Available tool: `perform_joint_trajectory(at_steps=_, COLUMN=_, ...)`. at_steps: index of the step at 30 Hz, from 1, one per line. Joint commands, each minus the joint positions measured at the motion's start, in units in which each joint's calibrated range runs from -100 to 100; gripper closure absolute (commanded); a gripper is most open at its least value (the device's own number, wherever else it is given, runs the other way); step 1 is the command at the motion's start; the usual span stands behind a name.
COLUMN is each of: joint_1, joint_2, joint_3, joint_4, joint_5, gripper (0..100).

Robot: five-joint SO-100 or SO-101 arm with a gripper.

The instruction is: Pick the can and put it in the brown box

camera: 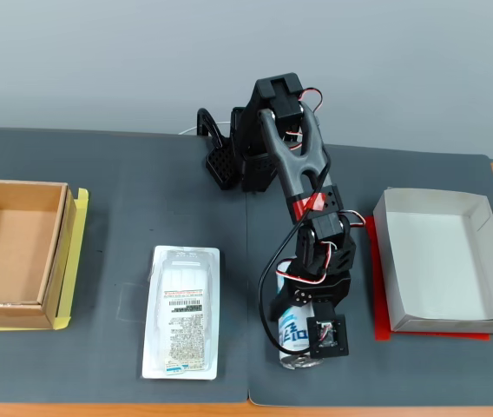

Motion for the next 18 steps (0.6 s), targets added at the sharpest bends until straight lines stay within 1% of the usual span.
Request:
perform_joint_trajectory(at_steps=1, joint_1=0.3, joint_2=-0.3, joint_3=-2.7, joint_4=-0.3, joint_5=0.2, gripper=84)
perform_joint_trajectory(at_steps=4, joint_1=0.3, joint_2=-0.3, joint_3=-2.7, joint_4=0.1, joint_5=0.2, gripper=91)
perform_joint_trajectory(at_steps=8, joint_1=0.4, joint_2=-0.9, joint_3=-2.8, joint_4=1.5, joint_5=0.4, gripper=92)
perform_joint_trajectory(at_steps=12, joint_1=1.4, joint_2=-1.3, joint_3=-6.5, joint_4=5.0, joint_5=4.8, gripper=92)
perform_joint_trajectory(at_steps=18, joint_1=3.1, joint_2=-1.5, joint_3=-21.0, joint_4=18.1, joint_5=11.5, gripper=92)
